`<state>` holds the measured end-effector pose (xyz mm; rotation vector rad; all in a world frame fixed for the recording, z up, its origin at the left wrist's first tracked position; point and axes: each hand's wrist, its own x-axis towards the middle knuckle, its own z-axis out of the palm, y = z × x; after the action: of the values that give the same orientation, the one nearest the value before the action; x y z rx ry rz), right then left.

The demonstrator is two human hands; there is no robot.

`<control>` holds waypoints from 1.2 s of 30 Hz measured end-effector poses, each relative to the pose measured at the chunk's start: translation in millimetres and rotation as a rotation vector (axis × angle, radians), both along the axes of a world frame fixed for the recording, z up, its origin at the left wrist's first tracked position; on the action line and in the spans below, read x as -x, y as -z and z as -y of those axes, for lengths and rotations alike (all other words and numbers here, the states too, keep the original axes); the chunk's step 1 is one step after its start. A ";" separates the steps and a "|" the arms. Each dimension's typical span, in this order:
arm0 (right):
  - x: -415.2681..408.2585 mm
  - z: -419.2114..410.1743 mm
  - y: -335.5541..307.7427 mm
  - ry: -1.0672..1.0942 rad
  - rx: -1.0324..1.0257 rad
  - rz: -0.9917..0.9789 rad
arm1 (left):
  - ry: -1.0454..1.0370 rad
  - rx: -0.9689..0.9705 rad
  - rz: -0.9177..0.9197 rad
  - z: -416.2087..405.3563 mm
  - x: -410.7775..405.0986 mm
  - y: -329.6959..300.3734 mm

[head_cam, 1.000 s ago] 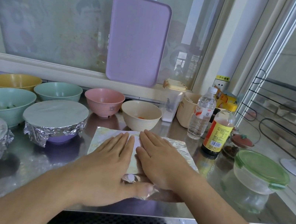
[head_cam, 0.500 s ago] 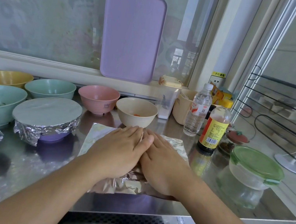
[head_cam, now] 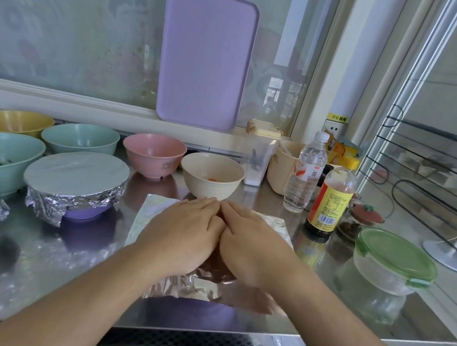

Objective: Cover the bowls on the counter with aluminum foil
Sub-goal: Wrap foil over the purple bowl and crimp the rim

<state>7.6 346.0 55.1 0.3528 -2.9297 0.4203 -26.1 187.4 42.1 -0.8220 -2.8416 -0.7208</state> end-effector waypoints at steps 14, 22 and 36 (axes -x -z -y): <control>15.2 -5.0 13.9 0.048 -0.139 0.080 | -0.080 0.278 -0.286 23.9 -77.0 24.4; 19.1 -6.3 16.9 0.011 -0.183 0.016 | 0.035 0.001 0.028 18.2 -46.9 -24.0; -27.6 -12.3 17.8 0.038 -0.039 -0.003 | 0.019 0.383 -0.157 7.2 0.0 12.7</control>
<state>35.2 358.3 37.3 0.3020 -2.9399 0.3583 -26.0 180.1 29.4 -0.9059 -2.8673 -0.1016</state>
